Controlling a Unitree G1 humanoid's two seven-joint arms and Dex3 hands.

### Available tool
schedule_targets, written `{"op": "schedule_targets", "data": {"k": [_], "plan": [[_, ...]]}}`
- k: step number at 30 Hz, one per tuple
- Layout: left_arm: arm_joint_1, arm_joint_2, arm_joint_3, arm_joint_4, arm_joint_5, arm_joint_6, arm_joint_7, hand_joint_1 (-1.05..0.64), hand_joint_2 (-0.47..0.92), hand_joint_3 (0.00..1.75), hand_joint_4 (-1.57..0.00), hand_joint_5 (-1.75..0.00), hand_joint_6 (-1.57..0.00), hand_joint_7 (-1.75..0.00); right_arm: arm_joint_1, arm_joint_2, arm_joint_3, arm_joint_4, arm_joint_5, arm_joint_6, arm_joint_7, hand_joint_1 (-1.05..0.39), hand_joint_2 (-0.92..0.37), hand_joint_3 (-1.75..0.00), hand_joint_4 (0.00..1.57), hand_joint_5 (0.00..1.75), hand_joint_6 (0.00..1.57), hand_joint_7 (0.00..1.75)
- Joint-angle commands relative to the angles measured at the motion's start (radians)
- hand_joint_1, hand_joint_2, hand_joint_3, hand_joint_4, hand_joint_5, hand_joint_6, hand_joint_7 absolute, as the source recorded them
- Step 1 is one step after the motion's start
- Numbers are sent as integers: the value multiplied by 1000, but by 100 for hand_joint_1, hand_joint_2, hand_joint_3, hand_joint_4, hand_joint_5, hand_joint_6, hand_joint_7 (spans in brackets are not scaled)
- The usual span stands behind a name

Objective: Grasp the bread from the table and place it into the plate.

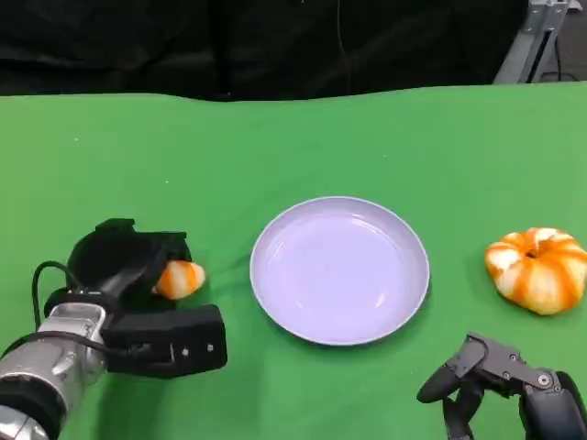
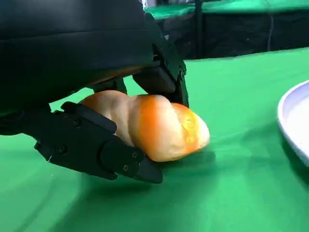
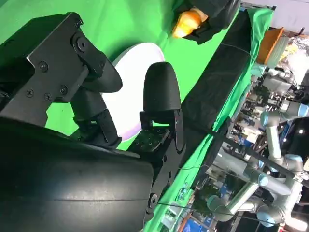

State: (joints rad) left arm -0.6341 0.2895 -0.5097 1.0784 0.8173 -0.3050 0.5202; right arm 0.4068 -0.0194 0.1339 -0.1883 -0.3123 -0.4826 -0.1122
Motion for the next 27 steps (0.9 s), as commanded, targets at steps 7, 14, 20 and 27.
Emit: {"op": "schedule_targets", "data": {"k": [7, 14, 20, 27], "plan": [[134, 78, 68, -325, -34, -56, 97, -7, 34, 116, -88, -175, -79, -153, 1, -7, -5, -10, 17, 5, 5, 12, -30, -136, 82, 169, 82, 126], [157, 42, 109, -475, -73, -77, 84, -7, 24, 136, -93, -175, -79, -159, -4, -8, -7, -3, 20, 2, 6, 13, -30, -136, 82, 166, 82, 126], [130, -38, 107, -502, -133, -71, -37, -9, 25, 140, -90, -175, -81, -150, -4, -10, -9, -3, 17, 1, 6, 13, -30, -137, 83, 167, 82, 126], [52, -147, 78, -423, -126, -38, -102, -11, 24, 136, -90, -175, -81, -152, -3, -8, -7, -4, 14, 3, 5, 14, -30, -138, 82, 170, 82, 126]]}}
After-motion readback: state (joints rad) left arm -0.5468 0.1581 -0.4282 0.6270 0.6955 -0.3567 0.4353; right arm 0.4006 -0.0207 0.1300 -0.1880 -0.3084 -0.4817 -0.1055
